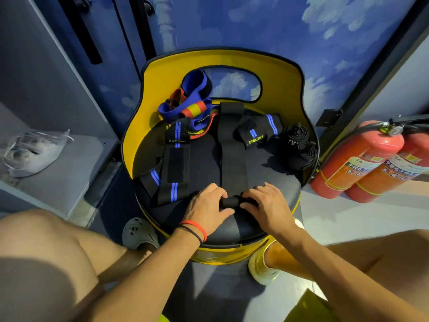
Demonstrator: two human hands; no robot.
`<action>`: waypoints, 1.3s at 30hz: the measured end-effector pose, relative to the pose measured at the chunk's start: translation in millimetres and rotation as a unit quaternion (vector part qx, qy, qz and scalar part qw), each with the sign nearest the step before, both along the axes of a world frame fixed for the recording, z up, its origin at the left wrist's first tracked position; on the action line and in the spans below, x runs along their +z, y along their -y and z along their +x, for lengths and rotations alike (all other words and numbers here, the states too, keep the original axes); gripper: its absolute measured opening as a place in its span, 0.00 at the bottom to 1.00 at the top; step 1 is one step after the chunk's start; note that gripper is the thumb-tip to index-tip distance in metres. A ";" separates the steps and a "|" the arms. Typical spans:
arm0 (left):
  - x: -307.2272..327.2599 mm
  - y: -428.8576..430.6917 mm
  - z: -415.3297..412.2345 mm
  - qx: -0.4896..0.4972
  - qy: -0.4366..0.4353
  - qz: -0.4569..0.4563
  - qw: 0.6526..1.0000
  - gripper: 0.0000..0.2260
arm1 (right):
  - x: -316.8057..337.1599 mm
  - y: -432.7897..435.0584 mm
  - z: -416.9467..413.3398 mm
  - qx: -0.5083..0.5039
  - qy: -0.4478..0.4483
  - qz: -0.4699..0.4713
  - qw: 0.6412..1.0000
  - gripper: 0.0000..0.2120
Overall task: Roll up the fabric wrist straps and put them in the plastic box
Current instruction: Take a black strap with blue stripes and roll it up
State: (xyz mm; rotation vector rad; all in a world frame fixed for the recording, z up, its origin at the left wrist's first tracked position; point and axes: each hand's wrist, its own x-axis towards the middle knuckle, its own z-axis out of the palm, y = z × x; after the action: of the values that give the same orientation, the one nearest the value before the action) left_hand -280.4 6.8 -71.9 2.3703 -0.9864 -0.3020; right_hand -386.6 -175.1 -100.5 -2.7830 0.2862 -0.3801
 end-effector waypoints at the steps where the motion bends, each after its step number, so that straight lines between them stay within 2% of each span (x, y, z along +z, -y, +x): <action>1: -0.2 -1.9 -0.9 0.008 -0.019 -0.002 1.000 0.12 | 2.2 -1.3 -0.4 0.003 -0.006 0.013 1.000 0.09; 4: -2.4 -6.3 -4.5 0.055 -0.089 -0.039 0.994 0.10 | 11.2 -0.7 -4.8 0.011 -0.038 0.070 0.997 0.11; 8: -5.9 -15.8 -6.0 0.086 -0.211 -0.057 0.972 0.08 | 21.0 0.4 -14.0 -0.011 -0.107 0.207 0.972 0.10; 11: -3.1 -12.7 -2.6 0.100 -0.246 -0.051 0.963 0.06 | 18.6 -4.9 -14.7 -0.011 -0.078 0.196 0.977 0.10; 14: -0.4 -0.5 3.5 0.146 -0.261 -0.044 0.953 0.09 | 13.8 -17.8 -14.9 -0.018 -0.004 0.145 0.989 0.07; 16: -1.8 6.8 6.1 0.188 -0.265 -0.046 0.945 0.11 | 9.8 -26.0 -18.3 -0.004 0.032 0.075 0.997 0.06; 18: -2.1 11.4 6.0 0.224 -0.243 -0.034 0.943 0.14 | 4.8 -28.6 -23.3 0.019 0.034 0.030 0.999 0.09; 21: -3.2 14.4 7.8 0.236 -0.186 -0.011 0.954 0.16 | 2.3 -23.0 -24.2 0.029 0.021 0.008 0.999 0.17; 25: -5.6 20.3 4.8 0.203 -0.139 -0.069 0.967 0.11 | 1.6 -13.4 -16.4 0.018 0.018 0.012 1.000 0.17; 29: -10.6 16.7 -3.3 0.160 -0.076 -0.098 0.979 0.09 | 7.7 -11.2 -8.7 -0.023 -0.010 0.079 0.997 0.18; 32: -7.6 10.7 -0.3 0.141 -0.128 -0.089 0.978 0.13 | 11.2 -9.0 -3.7 -0.059 -0.010 0.172 0.983 0.14; 34: -1.4 10.7 -0.2 0.153 -0.171 -0.085 0.970 0.17 | 11.1 -8.7 -3.3 -0.080 -0.006 0.202 0.976 0.12; 36: 4.3 12.4 -1.4 0.167 -0.198 -0.087 0.962 0.16 | 11.6 -11.4 -4.3 -0.104 0.001 0.229 0.968 0.11; 39: 10.2 10.7 -6.6 0.170 -0.186 -0.056 0.966 0.13 | 14.6 -18.6 -6.0 -0.143 0.004 0.278 0.950 0.12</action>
State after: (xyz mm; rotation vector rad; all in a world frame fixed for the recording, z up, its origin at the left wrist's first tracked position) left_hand -287.0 -3.9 -61.7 2.2179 -0.4034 -0.5196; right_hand -392.7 -156.5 -85.9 -2.1865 0.6848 -0.3148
